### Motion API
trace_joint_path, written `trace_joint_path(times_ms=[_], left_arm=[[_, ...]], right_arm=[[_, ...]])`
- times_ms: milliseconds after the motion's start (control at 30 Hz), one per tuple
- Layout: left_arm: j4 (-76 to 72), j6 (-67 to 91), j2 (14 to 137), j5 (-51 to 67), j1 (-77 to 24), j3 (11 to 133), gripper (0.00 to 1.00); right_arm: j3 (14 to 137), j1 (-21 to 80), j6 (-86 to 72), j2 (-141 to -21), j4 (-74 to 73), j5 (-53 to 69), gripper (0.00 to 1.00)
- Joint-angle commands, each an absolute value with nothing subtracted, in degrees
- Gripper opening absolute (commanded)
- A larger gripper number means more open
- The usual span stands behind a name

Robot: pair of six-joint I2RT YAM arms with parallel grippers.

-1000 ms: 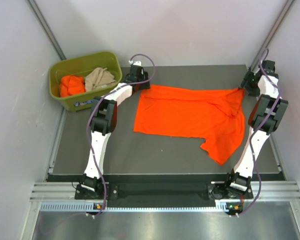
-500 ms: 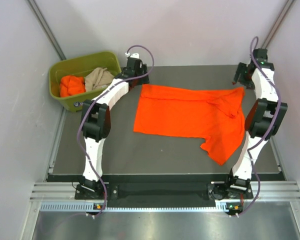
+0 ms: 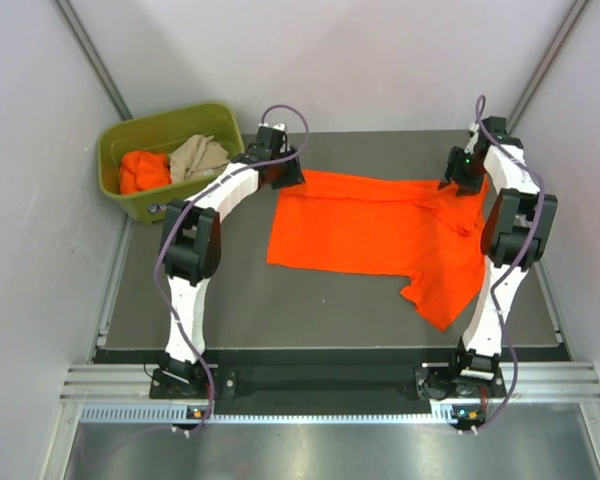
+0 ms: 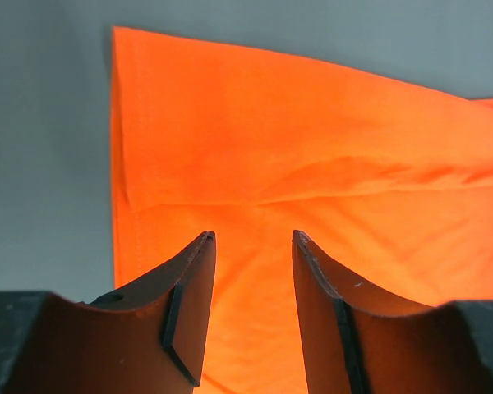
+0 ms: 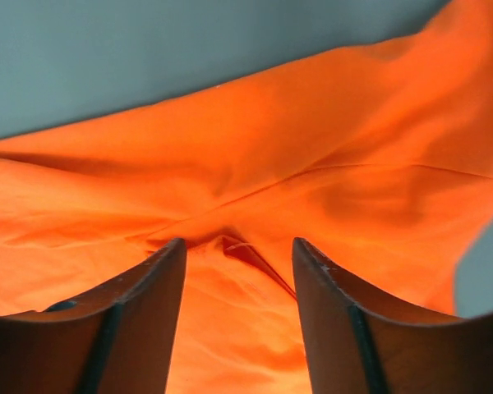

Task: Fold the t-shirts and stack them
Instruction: Fold the tshirt

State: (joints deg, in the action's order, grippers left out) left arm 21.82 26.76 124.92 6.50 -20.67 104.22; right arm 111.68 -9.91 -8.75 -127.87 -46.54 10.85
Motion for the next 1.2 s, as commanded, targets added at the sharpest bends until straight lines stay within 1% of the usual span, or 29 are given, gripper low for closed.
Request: trace_joint_path(times_ms=[0,133,167,267,367,433,467,500,600,700,767,867,900,933,967,1033,1067,1100,1167], left_arm=[[21.27,28.12,124.63,8.96,-20.83,104.76,0.47],[22.23,27.51,124.45,8.79,-20.83,105.12,0.47],[22.41,27.42,124.37,8.70,-20.83,105.03,0.47],[23.03,27.07,124.10,8.61,-20.83,104.85,0.47],[23.20,26.81,124.19,8.79,-20.83,104.94,0.47],[23.38,26.72,124.28,9.05,-20.83,105.03,0.47],[23.38,26.72,124.28,9.14,-20.83,104.94,0.47],[23.47,26.72,124.28,9.05,-20.83,104.94,0.47],[23.64,26.72,124.37,9.05,-20.83,104.94,0.47],[23.82,26.63,124.45,9.05,-20.74,104.85,0.46],[23.73,26.46,124.45,9.05,-20.83,104.85,0.46],[23.99,26.28,124.37,9.05,-20.83,104.68,0.46],[24.08,26.28,124.28,8.97,-20.74,104.76,0.46],[24.17,26.19,124.28,9.05,-20.74,104.68,0.46],[24.17,26.10,124.28,9.14,-20.74,104.68,0.46],[24.26,26.10,124.28,9.32,-20.74,104.76,0.46],[24.34,26.10,124.28,9.40,-20.74,104.59,0.46],[24.26,26.10,124.28,9.58,-20.74,104.59,0.46],[24.35,26.10,124.19,9.67,-20.74,104.59,0.46]], right_arm=[[111.54,-8.88,-8.53,-129.37,-45.97,15.73,0.58],[109.78,-7.56,-7.91,-129.03,-45.62,15.73,0.58],[109.08,-7.56,-7.82,-128.94,-45.62,15.82,0.56],[107.41,-7.30,-7.74,-127.71,-45.18,15.38,0.53],[105.39,-7.29,-7.38,-126.74,-43.95,14.59,0.47],[105.38,-7.29,-7.29,-126.74,-43.95,14.07,0.40],[105.64,-7.21,-7.29,-126.65,-44.03,13.71,0.33],[105.82,-7.21,-7.29,-126.65,-44.21,13.54,0.29],[106.17,-7.12,-7.47,-125.60,-44.38,12.48,0.20],[106.87,-6.86,-7.56,-124.37,-46.04,10.90,0.19],[107.14,-6.86,-7.47,-123.75,-47.10,10.11,0.20],[106.88,-6.77,-7.47,-122.96,-48.43,9.93,0.30],[106.44,-6.77,-7.73,-122.70,-48.51,9.93,0.41],[106.09,-6.77,-7.65,-122.35,-48.43,9.84,0.42],[105.74,-6.77,-7.56,-122.26,-48.51,9.84,0.41],[105.38,-6.77,-7.82,-122.25,-48.43,9.84,0.37],[105.29,-6.77,-7.82,-122.34,-48.17,10.28,0.33],[105.47,-6.77,-8.34,-122.43,-48.16,10.46,0.26],[105.47,-6.51,-8.79,-122.61,-48.43,10.81,0.20]])
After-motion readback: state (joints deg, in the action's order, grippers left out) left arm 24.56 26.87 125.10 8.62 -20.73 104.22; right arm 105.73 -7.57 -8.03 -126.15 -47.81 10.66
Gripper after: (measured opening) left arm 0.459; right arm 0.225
